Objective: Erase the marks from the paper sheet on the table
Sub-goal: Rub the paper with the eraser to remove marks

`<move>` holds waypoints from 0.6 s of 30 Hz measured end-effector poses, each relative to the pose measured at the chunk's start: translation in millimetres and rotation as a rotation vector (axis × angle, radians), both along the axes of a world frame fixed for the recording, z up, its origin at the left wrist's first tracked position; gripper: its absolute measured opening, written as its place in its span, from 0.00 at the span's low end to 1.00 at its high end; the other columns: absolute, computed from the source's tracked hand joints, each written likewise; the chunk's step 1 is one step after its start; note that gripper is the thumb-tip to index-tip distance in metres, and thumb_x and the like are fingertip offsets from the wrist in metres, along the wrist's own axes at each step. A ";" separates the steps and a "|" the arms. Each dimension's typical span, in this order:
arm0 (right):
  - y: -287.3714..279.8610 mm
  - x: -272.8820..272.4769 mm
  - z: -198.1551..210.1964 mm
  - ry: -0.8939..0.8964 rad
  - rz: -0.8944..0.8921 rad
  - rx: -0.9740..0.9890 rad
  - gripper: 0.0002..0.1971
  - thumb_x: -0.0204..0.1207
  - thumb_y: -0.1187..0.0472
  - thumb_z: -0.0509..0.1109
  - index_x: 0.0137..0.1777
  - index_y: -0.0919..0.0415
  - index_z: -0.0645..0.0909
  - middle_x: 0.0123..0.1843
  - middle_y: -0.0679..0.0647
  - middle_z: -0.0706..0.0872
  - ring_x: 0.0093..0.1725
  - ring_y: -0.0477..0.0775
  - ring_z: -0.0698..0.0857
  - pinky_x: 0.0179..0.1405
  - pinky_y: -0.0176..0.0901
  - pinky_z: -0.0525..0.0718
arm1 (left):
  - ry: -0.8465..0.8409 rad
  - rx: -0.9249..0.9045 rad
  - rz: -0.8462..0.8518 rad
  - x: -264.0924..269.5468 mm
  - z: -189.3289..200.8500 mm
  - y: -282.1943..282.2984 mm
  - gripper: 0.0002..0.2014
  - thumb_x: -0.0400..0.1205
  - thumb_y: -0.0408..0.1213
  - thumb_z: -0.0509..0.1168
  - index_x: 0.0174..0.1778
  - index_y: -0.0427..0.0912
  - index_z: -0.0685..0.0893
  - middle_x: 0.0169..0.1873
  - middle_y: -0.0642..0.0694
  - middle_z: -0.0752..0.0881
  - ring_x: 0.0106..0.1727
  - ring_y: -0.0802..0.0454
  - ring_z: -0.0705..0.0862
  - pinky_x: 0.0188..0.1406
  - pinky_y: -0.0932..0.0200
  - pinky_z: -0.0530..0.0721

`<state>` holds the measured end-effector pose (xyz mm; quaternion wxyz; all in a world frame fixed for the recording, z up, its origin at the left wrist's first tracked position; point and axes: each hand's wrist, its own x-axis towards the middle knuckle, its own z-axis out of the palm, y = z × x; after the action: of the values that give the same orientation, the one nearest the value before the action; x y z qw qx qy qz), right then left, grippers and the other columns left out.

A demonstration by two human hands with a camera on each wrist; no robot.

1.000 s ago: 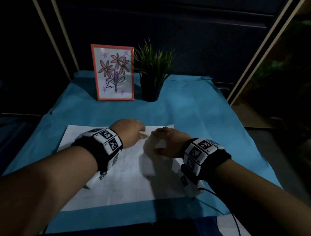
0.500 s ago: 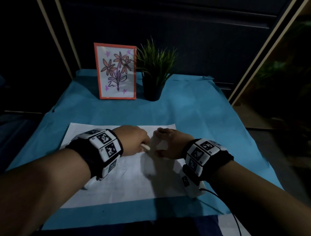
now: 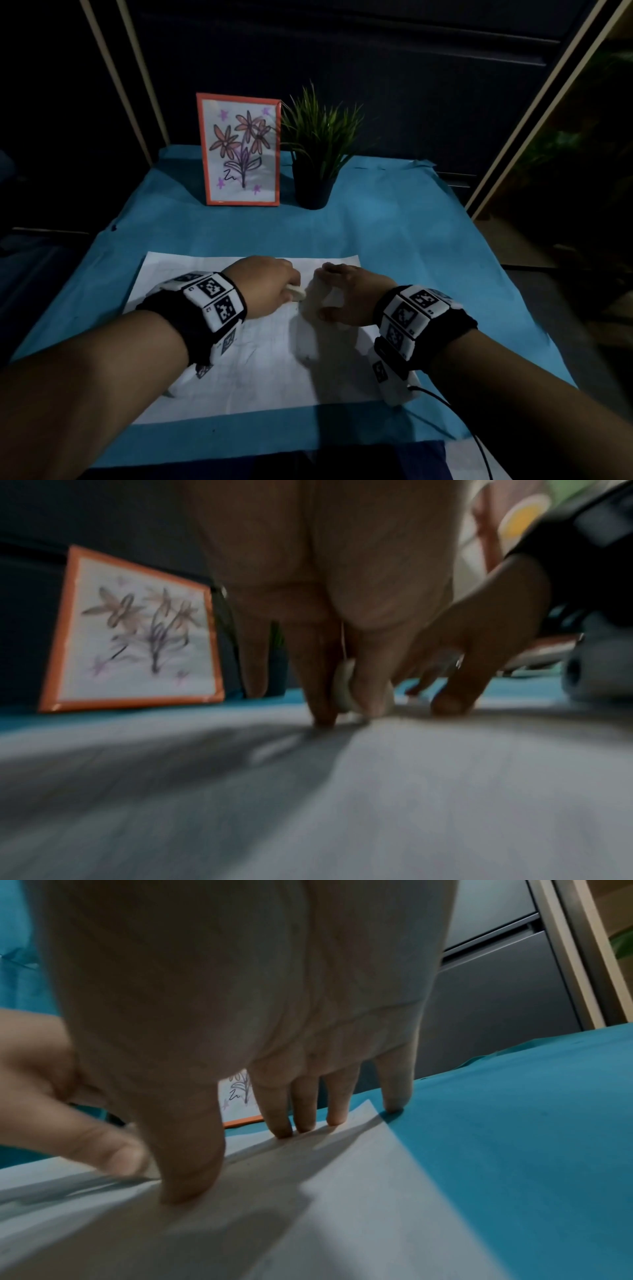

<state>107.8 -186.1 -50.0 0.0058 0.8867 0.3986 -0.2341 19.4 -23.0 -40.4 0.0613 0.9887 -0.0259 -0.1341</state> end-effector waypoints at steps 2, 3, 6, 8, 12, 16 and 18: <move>-0.7 -1.2 1.1 0.009 -0.003 0.009 0.40 0.77 0.41 0.66 0.83 0.46 0.50 0.85 0.42 0.50 0.83 0.48 0.55 0.79 0.45 0.57 | 0.020 -0.001 -0.025 0.0 1.5 1.0 0.12 0.86 0.48 0.60 0.60 0.50 0.83 0.54 0.53 0.82 0.55 0.49 0.81 0.53 0.57 0.77; -1.4 -1.3 0.3 0.018 -0.016 0.014 0.40 0.76 0.41 0.67 0.83 0.46 0.50 0.85 0.43 0.52 0.82 0.49 0.57 0.78 0.44 0.58 | 0.050 0.000 -0.048 -1.3 2.1 1.4 0.12 0.85 0.47 0.61 0.60 0.50 0.84 0.53 0.53 0.82 0.55 0.50 0.81 0.53 0.56 0.78; -4.0 0.0 -1.8 0.072 -0.064 0.058 0.41 0.73 0.43 0.72 0.81 0.47 0.54 0.79 0.49 0.64 0.76 0.56 0.70 0.73 0.47 0.69 | 0.102 0.014 -0.088 -3.9 4.1 2.9 0.11 0.85 0.46 0.61 0.60 0.51 0.83 0.54 0.54 0.83 0.54 0.51 0.81 0.53 0.55 0.78; -6.4 -0.2 -1.5 0.118 -0.067 0.065 0.42 0.71 0.45 0.74 0.81 0.48 0.54 0.77 0.49 0.64 0.75 0.56 0.70 0.73 0.47 0.69 | 0.058 0.010 -0.047 -1.6 2.3 2.8 0.11 0.86 0.48 0.59 0.59 0.50 0.81 0.54 0.53 0.82 0.54 0.50 0.80 0.52 0.57 0.76; -9.2 -0.4 -2.4 0.057 0.031 0.052 0.41 0.73 0.43 0.72 0.82 0.48 0.54 0.83 0.49 0.53 0.81 0.51 0.56 0.79 0.51 0.59 | 0.009 -0.003 -0.032 1.1 0.7 -0.9 0.12 0.86 0.49 0.58 0.58 0.49 0.82 0.52 0.52 0.81 0.54 0.50 0.80 0.48 0.59 0.73; -11.7 2.5 -7.9 -0.007 0.060 -0.011 0.42 0.74 0.37 0.67 0.83 0.43 0.48 0.85 0.46 0.43 0.84 0.47 0.47 0.81 0.57 0.48 | 0.103 -0.008 -0.110 -6.1 3.3 -3.2 0.10 0.86 0.47 0.61 0.59 0.51 0.83 0.53 0.54 0.82 0.53 0.52 0.80 0.51 0.57 0.76; -11.8 2.9 -7.4 -0.012 0.065 -0.031 0.43 0.74 0.37 0.66 0.83 0.43 0.47 0.86 0.46 0.42 0.84 0.47 0.46 0.81 0.58 0.46 | 0.070 0.006 -0.085 -4.1 3.3 -4.7 0.10 0.86 0.47 0.59 0.58 0.50 0.81 0.54 0.53 0.82 0.53 0.51 0.80 0.51 0.57 0.76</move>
<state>110.8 -197.8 -57.4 0.0295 0.8745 0.4237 -0.2344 15.2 -27.7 -37.1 0.0536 0.9817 -0.0652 -0.1710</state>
